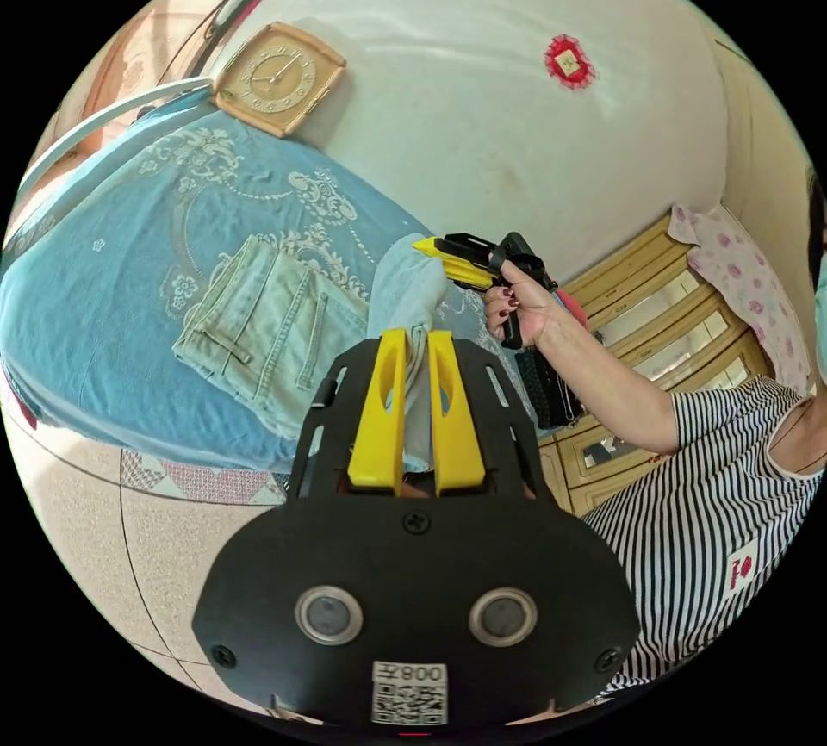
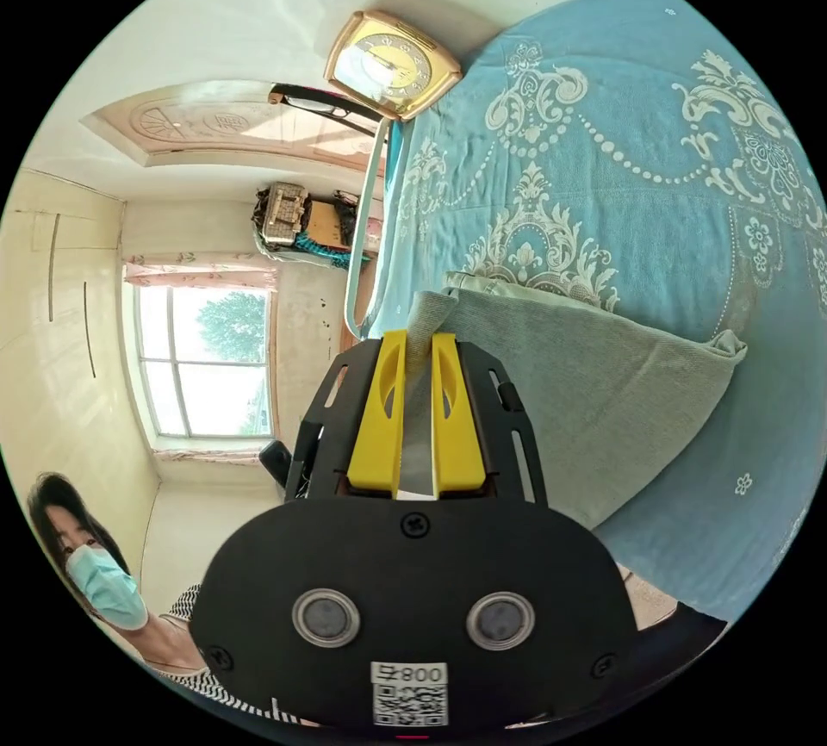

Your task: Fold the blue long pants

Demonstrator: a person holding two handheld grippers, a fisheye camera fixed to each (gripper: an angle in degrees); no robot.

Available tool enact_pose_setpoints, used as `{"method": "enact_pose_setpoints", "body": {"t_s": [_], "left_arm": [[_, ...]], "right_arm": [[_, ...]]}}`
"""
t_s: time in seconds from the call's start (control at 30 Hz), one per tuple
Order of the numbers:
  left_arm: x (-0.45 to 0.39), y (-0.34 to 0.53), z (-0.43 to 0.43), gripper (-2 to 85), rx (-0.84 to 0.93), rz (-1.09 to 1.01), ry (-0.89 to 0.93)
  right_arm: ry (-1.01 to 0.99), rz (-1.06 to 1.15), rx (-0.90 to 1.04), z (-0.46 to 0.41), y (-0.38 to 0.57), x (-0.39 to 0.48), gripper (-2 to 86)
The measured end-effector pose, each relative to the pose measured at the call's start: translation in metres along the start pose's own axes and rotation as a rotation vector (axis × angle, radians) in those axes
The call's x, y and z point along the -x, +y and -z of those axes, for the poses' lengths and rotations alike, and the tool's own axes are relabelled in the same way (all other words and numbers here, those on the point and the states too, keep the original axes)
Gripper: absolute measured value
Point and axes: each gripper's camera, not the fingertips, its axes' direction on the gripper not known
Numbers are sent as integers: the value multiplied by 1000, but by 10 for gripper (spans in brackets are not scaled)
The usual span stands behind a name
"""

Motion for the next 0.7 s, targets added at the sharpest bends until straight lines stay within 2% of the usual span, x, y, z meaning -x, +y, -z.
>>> {"method": "enact_pose_setpoints", "body": {"t_s": [0.33, 0.7], "left_arm": [[114, -16, 42, 38, -41, 210, 1], [188, -13, 61, 58, -92, 442, -19]], "right_arm": [[110, -49, 101, -155, -45, -72, 53], [142, -66, 196, -261, -59, -146, 67]]}}
